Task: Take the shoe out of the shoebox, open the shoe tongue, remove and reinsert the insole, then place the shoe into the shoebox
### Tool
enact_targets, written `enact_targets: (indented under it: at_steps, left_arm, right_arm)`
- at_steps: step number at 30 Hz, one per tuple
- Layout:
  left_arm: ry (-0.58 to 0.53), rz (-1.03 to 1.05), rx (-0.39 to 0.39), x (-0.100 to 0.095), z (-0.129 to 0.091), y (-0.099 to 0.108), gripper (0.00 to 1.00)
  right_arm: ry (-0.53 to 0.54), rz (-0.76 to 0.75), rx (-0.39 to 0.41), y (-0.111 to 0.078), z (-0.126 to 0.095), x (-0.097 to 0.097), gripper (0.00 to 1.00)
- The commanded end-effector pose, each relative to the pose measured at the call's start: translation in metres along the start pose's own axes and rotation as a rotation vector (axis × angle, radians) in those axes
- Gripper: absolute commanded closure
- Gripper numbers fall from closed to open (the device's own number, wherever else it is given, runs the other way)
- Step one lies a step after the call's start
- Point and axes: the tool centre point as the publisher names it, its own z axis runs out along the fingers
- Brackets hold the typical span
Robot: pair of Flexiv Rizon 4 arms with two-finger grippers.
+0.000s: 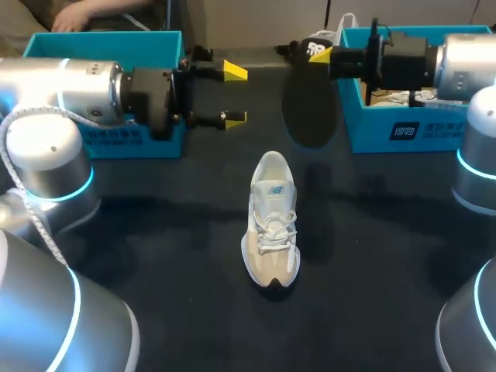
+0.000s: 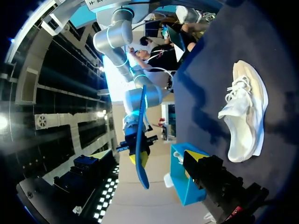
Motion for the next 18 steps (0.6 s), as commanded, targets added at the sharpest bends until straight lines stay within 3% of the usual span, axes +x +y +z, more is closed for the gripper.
enact_targets:
  at_steps: [1, 9, 13, 16, 17, 18]
  left_arm:
    - [-0.047, -0.008, -0.019, 0.001, 0.019, 0.003, 0.00]
    - [-0.090, -0.009, -0.031, -0.006, 0.036, 0.009, 0.00]
    - [-0.096, -0.011, -0.034, -0.006, 0.042, 0.010, 0.09]
    - [-0.097, -0.008, -0.029, -0.006, 0.049, 0.008, 0.38]
    - [-0.096, -0.008, -0.027, -0.006, 0.050, 0.008, 0.38]
    - [-0.093, -0.008, -0.023, -0.005, 0.051, 0.007, 0.47]
  right_arm:
    - [0.003, 0.001, 0.007, 0.003, 0.028, -0.003, 1.00]
    - [0.012, 0.004, 0.024, 0.001, 0.044, -0.005, 1.00]
    - [0.017, 0.000, 0.030, 0.001, 0.050, -0.005, 1.00]
    - [0.015, 0.002, 0.037, 0.000, 0.054, -0.006, 1.00]
    - [0.015, 0.002, 0.038, -0.001, 0.055, -0.007, 1.00]
    - [0.015, 0.002, 0.039, -0.001, 0.055, -0.007, 1.00]
